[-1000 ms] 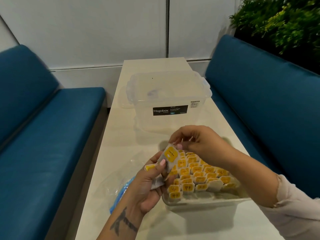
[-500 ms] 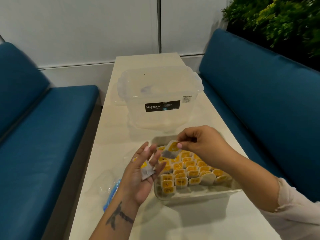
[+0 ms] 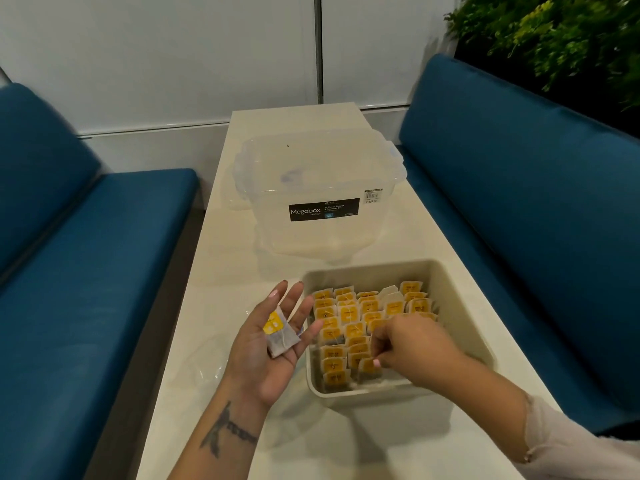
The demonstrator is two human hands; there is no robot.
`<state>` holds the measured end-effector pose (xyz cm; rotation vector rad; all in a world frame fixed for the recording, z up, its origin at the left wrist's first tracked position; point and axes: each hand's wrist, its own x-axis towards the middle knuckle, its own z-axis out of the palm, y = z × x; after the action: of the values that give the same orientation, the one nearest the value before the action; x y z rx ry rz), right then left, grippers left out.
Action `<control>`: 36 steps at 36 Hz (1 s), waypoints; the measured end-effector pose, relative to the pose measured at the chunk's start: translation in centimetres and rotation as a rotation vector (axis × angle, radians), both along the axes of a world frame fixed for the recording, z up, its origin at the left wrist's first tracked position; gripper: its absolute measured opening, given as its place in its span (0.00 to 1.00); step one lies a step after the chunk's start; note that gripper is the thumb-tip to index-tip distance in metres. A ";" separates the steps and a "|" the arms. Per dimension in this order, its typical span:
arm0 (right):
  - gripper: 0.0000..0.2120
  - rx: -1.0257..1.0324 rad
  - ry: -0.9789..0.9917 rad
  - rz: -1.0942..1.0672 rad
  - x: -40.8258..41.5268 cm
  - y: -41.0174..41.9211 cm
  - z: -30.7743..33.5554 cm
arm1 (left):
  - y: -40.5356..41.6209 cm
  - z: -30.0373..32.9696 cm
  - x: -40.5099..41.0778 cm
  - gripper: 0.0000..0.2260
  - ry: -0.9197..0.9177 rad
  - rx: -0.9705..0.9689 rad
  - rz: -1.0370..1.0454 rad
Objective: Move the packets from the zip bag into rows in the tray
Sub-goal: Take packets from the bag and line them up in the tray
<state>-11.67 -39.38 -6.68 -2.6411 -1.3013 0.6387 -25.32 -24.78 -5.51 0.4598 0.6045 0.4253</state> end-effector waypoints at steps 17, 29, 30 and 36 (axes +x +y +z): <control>0.06 -0.019 -0.034 -0.088 -1.0 0.8 -2.2 | -0.4 0.0 -0.4 0.16 -0.023 -0.025 -0.041; 0.06 0.120 0.049 -0.168 0.2 0.2 0.1 | -0.2 -0.3 -0.6 0.33 -0.092 -0.141 -0.145; 0.06 0.177 0.065 -0.191 0.5 0.3 0.8 | -0.2 -0.2 -0.6 0.34 -0.096 -0.146 -0.162; 0.03 0.529 0.125 -0.154 0.0 1.7 5.3 | -0.6 -0.2 -0.1 0.40 -0.100 -0.125 -0.341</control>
<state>-11.66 -37.69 -1.35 -2.2018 -1.0409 0.3644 -25.46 -25.37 -5.70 0.4098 0.4420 0.0839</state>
